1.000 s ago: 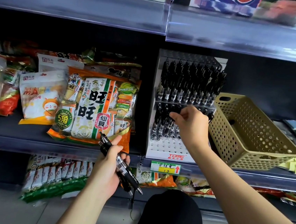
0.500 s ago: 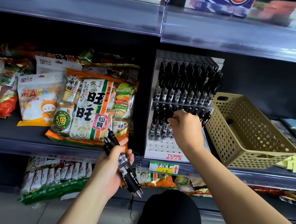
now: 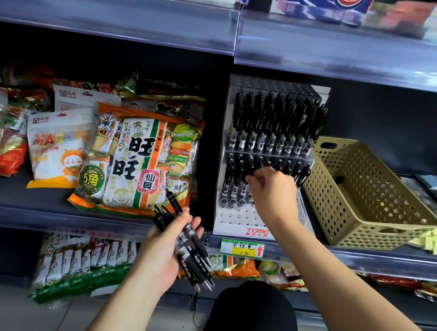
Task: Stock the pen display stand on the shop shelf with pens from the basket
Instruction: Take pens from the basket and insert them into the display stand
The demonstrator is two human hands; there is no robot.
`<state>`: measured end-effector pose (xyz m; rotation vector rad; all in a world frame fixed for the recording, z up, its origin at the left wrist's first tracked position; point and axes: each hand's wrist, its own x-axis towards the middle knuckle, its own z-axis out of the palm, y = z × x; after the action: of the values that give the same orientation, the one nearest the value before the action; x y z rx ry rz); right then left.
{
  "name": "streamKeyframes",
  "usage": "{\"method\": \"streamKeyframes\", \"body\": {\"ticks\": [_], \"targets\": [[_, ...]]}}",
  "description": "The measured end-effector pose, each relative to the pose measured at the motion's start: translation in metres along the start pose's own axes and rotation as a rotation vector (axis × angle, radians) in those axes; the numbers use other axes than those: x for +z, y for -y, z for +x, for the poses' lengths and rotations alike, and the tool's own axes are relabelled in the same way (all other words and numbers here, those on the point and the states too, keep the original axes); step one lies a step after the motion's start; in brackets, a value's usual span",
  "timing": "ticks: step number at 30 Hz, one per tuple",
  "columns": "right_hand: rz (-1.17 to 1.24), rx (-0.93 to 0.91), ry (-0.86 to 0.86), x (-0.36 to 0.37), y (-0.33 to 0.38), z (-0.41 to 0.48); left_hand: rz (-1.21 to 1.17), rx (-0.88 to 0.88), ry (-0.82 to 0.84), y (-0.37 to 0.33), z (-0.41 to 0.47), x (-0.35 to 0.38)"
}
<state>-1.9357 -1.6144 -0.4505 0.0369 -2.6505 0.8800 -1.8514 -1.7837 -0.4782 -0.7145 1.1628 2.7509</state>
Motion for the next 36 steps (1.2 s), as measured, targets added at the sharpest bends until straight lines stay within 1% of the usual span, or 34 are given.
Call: {"method": "streamKeyframes", "body": {"ticks": [4,10,12,14,16,18,20,22,24,26,30,33,35,36], "targets": [[0.026,0.011,-0.012,0.004,-0.005,-0.006,0.021,-0.005,-0.017,0.000,0.000,-0.001],[0.016,0.018,0.004,0.001,-0.004,-0.007,0.053,-0.007,0.015,0.001,-0.002,0.001],[0.004,0.024,-0.047,-0.001,-0.004,-0.014,0.098,0.009,0.020,0.000,-0.002,0.001],[-0.027,-0.023,-0.070,-0.001,-0.004,-0.025,0.184,0.036,0.032,0.001,-0.002,0.001],[0.006,-0.097,0.010,0.000,-0.002,-0.034,0.254,0.056,0.043,0.001,-0.004,0.003],[0.111,-0.113,0.153,0.003,0.002,-0.041,0.299,0.058,0.070,0.002,-0.007,0.006],[0.282,-0.064,0.283,0.002,0.009,-0.046,0.348,0.055,0.104,0.004,-0.010,0.010],[0.463,-0.016,0.398,0.000,0.017,-0.050,0.408,0.059,0.101,0.006,-0.011,0.009],[0.585,0.038,0.471,-0.002,0.021,-0.053,0.455,0.044,0.095,0.007,-0.013,0.010],[0.667,0.091,0.487,-0.005,0.021,-0.055,0.477,0.021,0.104,0.006,-0.016,0.011],[0.780,0.199,0.497,-0.014,0.017,-0.058,0.494,0.015,0.190,0.009,-0.014,0.010],[0.781,0.247,0.536,-0.018,0.014,-0.061,0.538,0.023,0.230,0.013,-0.015,0.011],[0.754,0.274,0.537,-0.021,0.013,-0.061,0.570,0.024,0.221,0.015,-0.014,0.011],[0.777,0.293,0.517,-0.024,0.012,-0.059,0.567,0.029,0.207,0.015,-0.013,0.011]]}}
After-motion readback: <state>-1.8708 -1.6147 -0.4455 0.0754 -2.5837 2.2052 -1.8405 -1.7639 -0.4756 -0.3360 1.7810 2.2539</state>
